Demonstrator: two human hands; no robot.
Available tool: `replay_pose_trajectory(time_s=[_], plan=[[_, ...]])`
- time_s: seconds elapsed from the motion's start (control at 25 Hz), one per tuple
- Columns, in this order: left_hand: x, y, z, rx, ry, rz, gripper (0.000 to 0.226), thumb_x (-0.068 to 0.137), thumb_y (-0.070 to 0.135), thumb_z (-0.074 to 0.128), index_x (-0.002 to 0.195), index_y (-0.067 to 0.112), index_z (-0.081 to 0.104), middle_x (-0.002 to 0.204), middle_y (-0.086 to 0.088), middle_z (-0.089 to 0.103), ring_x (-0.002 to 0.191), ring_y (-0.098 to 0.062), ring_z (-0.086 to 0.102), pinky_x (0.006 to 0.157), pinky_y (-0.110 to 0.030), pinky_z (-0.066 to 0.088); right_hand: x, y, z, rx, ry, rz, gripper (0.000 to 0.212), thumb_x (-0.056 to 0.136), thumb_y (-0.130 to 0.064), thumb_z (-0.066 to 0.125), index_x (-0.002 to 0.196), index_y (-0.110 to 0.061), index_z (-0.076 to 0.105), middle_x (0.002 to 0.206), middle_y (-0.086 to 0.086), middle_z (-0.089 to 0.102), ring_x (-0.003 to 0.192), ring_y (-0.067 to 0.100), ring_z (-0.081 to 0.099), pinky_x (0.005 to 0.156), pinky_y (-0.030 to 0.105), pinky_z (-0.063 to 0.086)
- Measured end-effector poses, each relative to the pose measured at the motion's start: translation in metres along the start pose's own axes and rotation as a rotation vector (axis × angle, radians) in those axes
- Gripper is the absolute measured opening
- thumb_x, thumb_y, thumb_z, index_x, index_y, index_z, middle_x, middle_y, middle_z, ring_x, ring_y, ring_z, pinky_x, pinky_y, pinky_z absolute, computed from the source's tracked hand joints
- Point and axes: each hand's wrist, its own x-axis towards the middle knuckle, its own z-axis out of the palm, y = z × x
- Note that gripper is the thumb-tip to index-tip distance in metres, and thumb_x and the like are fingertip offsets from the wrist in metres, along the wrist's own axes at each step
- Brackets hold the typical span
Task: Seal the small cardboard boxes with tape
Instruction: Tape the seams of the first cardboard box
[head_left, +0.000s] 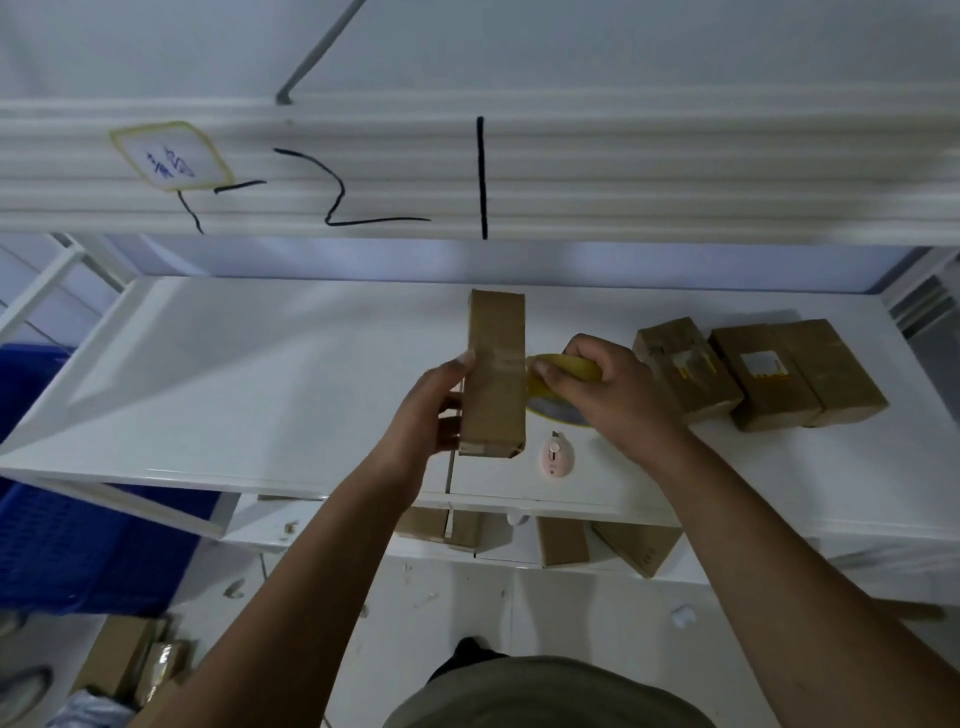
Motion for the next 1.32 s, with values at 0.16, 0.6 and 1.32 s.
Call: replay_pose_trajectory(time_s=[0.16,0.6,1.32], plan=[[-0.006,0.01,0.008,0.037,-0.037,0.029,0.064,0.087,0.07,0.064,0.13,0.023,0.071,0.12,-0.008,0.079,0.11,-0.026,0.077,0.1,-0.047,0.061,-0.009,-0.015,0.001,-0.105,0.002,-0.064,0.048,0.089,-0.066,0.066,0.079,-0.02,0.06,0.069,-0.003,0.058,0.069,0.008,0.057,0.051,0.013,0.037],[-0.024,-0.018,-0.008,-0.651,-0.337,0.022,0.072,0.1,0.065,0.052,0.157,0.021,0.05,0.155,-0.021,0.054,0.13,-0.035,0.062,0.097,-0.049,0.056,-0.021,-0.022,-0.032,0.136,-0.144,-0.029,0.073,0.067,-0.086,0.07,0.056,-0.018,0.044,0.055,0.001,0.033,0.053,0.016,0.039,0.059,0.031,0.029],[-0.036,-0.011,-0.032,-0.517,-0.059,0.031,0.049,0.093,0.058,0.067,0.121,0.021,0.08,0.121,-0.008,0.079,0.1,-0.022,0.08,0.088,-0.041,0.066,-0.041,-0.012,-0.033,0.381,-0.237,-0.127,0.059,0.088,-0.061,0.066,0.072,-0.006,0.052,0.071,0.008,0.038,0.073,0.016,0.042,0.073,0.036,0.032]])
